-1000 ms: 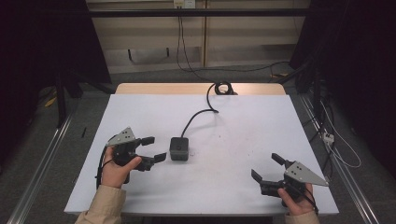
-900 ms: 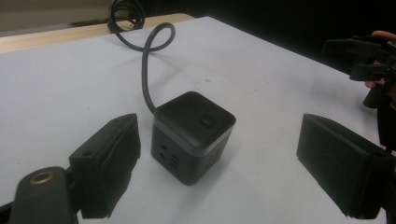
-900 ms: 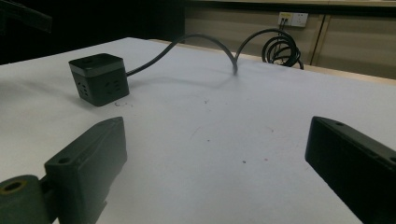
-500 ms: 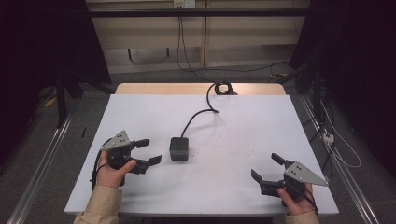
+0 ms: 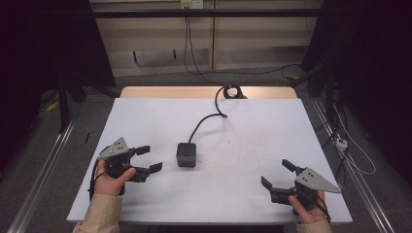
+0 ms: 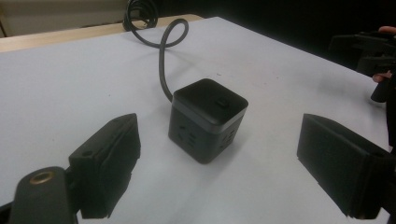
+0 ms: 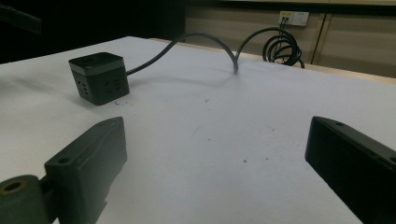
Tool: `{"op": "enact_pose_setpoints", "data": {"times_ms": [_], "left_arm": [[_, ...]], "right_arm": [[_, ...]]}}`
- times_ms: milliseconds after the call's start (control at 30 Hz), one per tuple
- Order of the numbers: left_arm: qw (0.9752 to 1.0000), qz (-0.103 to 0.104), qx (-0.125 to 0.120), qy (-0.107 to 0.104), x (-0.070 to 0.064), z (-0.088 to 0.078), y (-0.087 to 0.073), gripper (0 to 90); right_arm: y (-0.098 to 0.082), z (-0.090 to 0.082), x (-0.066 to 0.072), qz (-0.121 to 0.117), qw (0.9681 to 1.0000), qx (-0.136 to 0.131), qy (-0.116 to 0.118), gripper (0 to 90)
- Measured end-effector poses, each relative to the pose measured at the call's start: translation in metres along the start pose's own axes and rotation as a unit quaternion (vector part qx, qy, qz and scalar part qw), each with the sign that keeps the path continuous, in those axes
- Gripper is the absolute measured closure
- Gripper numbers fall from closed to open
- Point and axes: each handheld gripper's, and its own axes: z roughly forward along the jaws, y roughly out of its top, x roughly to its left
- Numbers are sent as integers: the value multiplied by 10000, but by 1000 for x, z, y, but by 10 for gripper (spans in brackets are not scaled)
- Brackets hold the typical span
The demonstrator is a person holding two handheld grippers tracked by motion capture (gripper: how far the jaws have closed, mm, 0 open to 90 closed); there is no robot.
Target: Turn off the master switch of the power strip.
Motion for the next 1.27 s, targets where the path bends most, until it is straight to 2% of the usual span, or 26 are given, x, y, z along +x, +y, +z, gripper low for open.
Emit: {"op": "enact_pose_setpoints", "data": {"times_ms": [667,833,1033,1267], "left_arm": [[9999,-21,12,114,4,-14,-10,129],[9999,-79,-19,129,6,-17,-14,130],[9998,-82,63,168,6,-19,-19,133],[9997,-143,-70,180,8,-20,-20,133]], "right_arm": [[0,0,0,-8,10000,-3,5,53],[0,0,1,-5,10000,3,7,53],[0,1,1,-9,10000,6,9,53],[0,1,0,-18,10000,19,4,53]]}}
